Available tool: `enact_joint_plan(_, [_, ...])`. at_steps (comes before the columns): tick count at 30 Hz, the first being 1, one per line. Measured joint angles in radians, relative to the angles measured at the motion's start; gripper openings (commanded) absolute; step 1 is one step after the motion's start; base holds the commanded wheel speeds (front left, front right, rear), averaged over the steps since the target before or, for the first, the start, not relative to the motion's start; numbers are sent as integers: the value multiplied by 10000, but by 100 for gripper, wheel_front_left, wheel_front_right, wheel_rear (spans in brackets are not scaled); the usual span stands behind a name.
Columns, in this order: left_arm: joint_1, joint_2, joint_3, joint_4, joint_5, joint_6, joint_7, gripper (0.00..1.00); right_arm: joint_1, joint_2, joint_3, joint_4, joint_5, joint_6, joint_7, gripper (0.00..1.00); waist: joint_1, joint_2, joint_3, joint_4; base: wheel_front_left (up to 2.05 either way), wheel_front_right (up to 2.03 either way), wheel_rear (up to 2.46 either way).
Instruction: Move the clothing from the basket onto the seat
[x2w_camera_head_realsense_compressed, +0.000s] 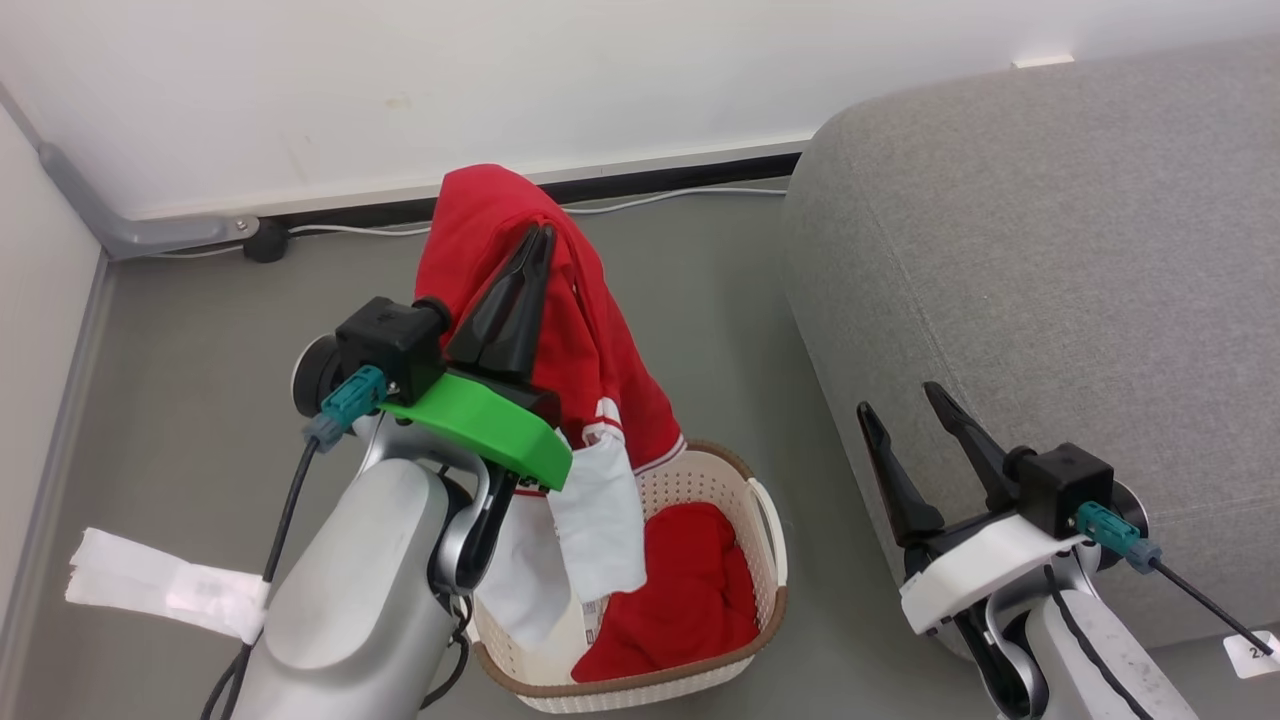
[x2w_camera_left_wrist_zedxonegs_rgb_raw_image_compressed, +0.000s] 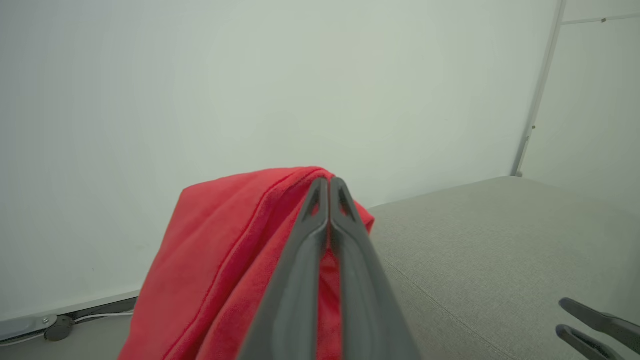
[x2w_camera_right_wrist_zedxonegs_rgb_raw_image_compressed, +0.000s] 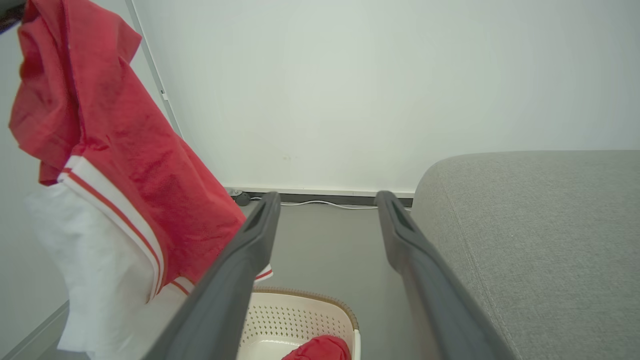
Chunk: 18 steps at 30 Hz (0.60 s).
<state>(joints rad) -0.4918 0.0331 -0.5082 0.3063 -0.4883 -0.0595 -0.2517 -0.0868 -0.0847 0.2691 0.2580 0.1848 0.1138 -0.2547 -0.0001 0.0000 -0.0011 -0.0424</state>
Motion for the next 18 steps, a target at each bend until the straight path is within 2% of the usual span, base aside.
enact_joint_plan(18, [640,6,-240,-802,121,305,0,0,86,67,301,-472,0,0,0,100,0,0,-94,-83,0,0,0])
